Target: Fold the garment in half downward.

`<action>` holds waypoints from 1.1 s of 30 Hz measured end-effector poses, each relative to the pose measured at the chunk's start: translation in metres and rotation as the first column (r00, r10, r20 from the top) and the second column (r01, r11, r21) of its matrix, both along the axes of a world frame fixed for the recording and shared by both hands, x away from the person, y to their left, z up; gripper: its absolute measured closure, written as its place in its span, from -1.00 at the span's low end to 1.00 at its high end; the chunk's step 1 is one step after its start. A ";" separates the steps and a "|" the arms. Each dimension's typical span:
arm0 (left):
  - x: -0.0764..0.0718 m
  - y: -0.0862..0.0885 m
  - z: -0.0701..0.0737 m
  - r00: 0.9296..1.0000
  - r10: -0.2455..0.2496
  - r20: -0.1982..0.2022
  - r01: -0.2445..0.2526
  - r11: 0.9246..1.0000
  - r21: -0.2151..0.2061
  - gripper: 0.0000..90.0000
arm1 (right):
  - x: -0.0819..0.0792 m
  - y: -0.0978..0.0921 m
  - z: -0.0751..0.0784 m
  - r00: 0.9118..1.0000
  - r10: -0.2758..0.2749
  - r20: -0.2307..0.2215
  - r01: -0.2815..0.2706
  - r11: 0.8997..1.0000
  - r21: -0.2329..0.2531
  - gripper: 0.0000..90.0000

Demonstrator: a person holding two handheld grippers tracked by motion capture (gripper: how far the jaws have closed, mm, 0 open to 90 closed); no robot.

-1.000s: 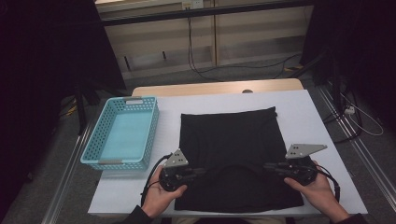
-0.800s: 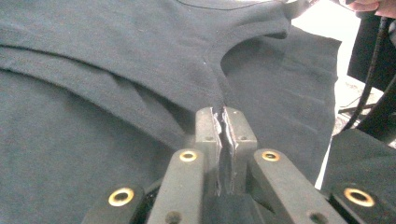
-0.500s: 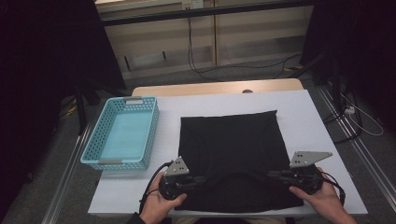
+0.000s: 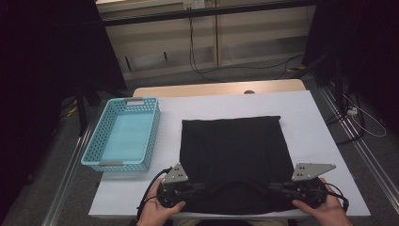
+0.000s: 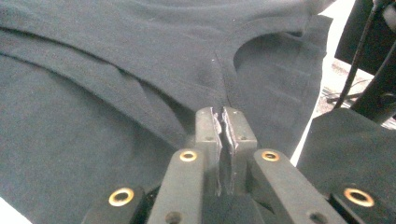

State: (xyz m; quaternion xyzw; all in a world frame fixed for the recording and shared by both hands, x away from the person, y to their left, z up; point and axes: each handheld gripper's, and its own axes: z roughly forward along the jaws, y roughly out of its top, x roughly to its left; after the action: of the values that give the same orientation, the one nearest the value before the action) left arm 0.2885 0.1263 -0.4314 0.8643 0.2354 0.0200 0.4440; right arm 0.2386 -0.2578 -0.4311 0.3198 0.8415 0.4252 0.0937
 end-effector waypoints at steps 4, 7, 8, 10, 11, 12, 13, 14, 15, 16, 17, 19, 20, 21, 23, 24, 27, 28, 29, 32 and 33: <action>-0.002 0.002 0.000 1.000 -0.003 -0.001 0.003 1.000 0.002 0.91 | -0.005 0.004 -0.001 1.000 0.017 -0.005 -0.017 1.000 -0.002 0.95; -0.005 0.004 -0.001 1.000 -0.011 -0.011 0.011 1.000 0.010 0.91 | -0.009 0.006 -0.002 0.999 0.031 -0.006 -0.031 0.999 -0.013 0.95; -0.006 0.005 -0.001 1.000 -0.008 -0.011 0.008 1.000 0.012 0.91 | -0.010 0.007 -0.002 0.999 0.033 -0.008 -0.033 0.999 -0.013 0.95; -0.008 0.005 -0.002 1.000 -0.010 -0.022 0.011 1.000 0.012 0.91 | -0.012 0.008 -0.002 0.999 0.039 -0.014 -0.040 0.999 -0.011 0.95; -0.009 0.006 -0.002 1.000 -0.012 -0.022 0.012 1.000 0.011 0.91 | -0.012 0.008 -0.002 0.999 0.041 -0.013 -0.041 0.999 -0.012 0.95; -0.010 0.006 -0.002 1.000 -0.017 -0.024 0.017 1.000 0.015 0.91 | -0.013 0.008 -0.002 0.999 0.043 -0.012 -0.043 0.999 -0.012 0.95; -0.012 0.005 -0.002 0.999 -0.022 -0.028 0.022 1.000 0.017 0.91 | -0.013 0.008 -0.002 0.999 0.045 -0.014 -0.045 0.999 -0.012 0.95; -0.013 0.005 -0.002 0.999 -0.026 -0.028 0.027 0.999 0.019 0.91 | -0.014 0.008 -0.002 0.999 0.045 -0.015 -0.045 0.999 -0.012 0.95; -0.015 0.005 -0.003 0.999 -0.032 -0.035 0.033 0.999 0.026 0.91 | -0.014 0.008 -0.002 0.999 0.046 -0.015 -0.046 0.999 -0.013 0.95; -0.017 0.005 -0.003 0.999 -0.033 -0.035 0.034 0.999 0.023 0.91 | -0.015 0.008 -0.002 0.999 0.048 -0.015 -0.048 0.999 -0.012 0.95; -0.018 0.004 -0.003 0.999 -0.040 -0.036 0.041 0.999 0.028 0.91 | -0.016 0.008 -0.002 0.999 0.047 -0.016 -0.048 0.999 -0.011 0.95; -0.021 0.004 -0.003 0.998 -0.049 -0.041 0.051 0.998 0.030 0.91 | -0.017 0.007 -0.002 0.999 0.048 -0.018 -0.048 0.999 -0.013 0.95; -0.022 0.004 -0.004 0.998 -0.053 -0.041 0.055 0.998 0.032 0.91 | -0.018 0.007 -0.003 0.999 0.045 -0.018 -0.046 0.999 -0.011 0.95; -0.023 0.005 -0.004 0.997 -0.054 -0.048 0.055 0.998 0.035 0.91 | -0.018 0.007 -0.003 0.999 0.046 -0.019 -0.046 0.999 -0.012 0.95; -0.025 0.005 -0.004 0.997 -0.050 -0.051 0.051 0.998 0.026 0.91 | -0.019 0.007 -0.003 0.999 0.045 -0.019 -0.046 0.999 -0.012 0.95; -0.026 0.006 -0.004 0.997 -0.050 -0.052 0.051 0.998 0.029 0.91 | -0.019 0.007 -0.003 0.999 0.047 -0.020 -0.047 0.999 -0.011 0.95; -0.027 0.007 -0.004 0.998 -0.042 -0.046 0.043 0.998 0.038 0.89 | -0.019 0.007 -0.004 0.998 0.054 -0.027 -0.054 0.998 -0.013 0.94; -0.027 0.007 -0.004 0.998 -0.044 -0.051 0.046 0.998 0.038 0.88 | -0.019 0.007 -0.004 0.998 0.053 -0.027 -0.053 0.998 -0.015 0.94; -0.026 0.007 -0.004 0.998 -0.040 -0.053 0.041 0.999 0.030 0.85 | -0.018 0.008 -0.004 0.998 0.048 -0.027 -0.049 0.999 -0.016 0.93; -0.026 0.008 -0.004 0.998 -0.036 -0.054 0.037 0.999 0.020 0.65 | -0.016 0.008 -0.006 0.999 0.029 -0.024 -0.029 0.999 -0.017 0.82; -0.026 0.008 -0.003 0.998 -0.033 -0.049 0.034 0.999 0.018 0.60 | -0.016 0.007 -0.006 0.999 0.026 -0.025 -0.027 1.000 -0.015 0.76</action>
State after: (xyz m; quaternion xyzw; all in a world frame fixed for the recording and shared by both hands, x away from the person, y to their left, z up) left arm 0.2629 0.1346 -0.4345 0.8725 0.2316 -0.0062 0.4302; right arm 0.2227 -0.2505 -0.4374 0.3130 0.8501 0.4159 0.0801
